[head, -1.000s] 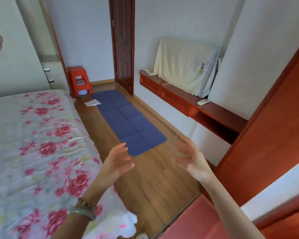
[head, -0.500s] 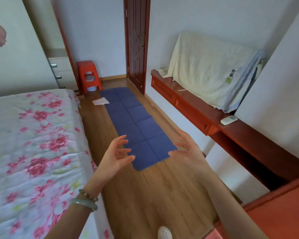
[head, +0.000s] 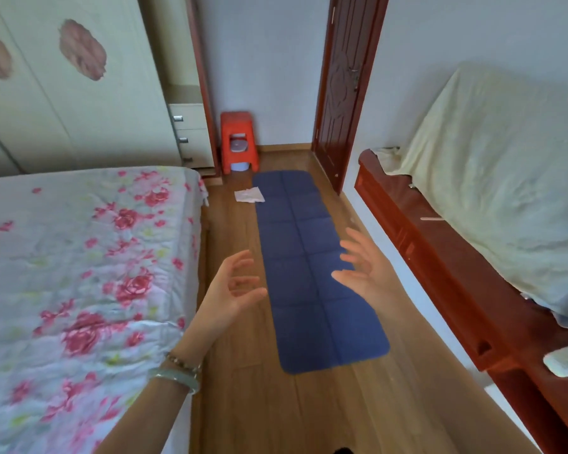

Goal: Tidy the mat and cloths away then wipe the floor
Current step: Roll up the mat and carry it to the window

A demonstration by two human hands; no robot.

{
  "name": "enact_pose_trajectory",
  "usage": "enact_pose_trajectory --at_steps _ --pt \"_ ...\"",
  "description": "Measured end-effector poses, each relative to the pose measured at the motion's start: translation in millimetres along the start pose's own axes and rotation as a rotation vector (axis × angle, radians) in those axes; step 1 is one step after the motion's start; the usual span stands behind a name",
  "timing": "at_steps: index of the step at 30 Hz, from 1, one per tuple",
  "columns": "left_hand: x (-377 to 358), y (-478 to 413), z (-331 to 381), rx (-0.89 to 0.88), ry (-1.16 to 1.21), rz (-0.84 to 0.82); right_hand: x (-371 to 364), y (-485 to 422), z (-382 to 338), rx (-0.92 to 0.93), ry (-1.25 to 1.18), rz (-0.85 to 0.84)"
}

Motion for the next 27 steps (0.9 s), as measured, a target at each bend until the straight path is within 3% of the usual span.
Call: enact_pose_trajectory --at_steps 10,20,27 --pt "58.9 -160.5 -44.6 0.085 0.011 0.151 -63.0 -205.2 17.5 0.017 0.028 -0.126" --pt "169.0 -379.5 -86.5 0.064 -0.076 0.129 -147.0 -421.4 16.6 0.033 0.036 -0.069" --pt "203.3 -494.7 -119.2 0.087 -0.092 0.105 -179.9 -538.3 33.0 0.002 0.051 -0.045"
Point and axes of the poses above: each hand's wrist, its own y-axis away from the middle knuckle, its own x-axis out of the back of the hand, z = x × y, the point moved 7 cm from there along -y, towards the middle knuckle, and after that the axes turned 8 degrees about -y, right-handed, at the moved point
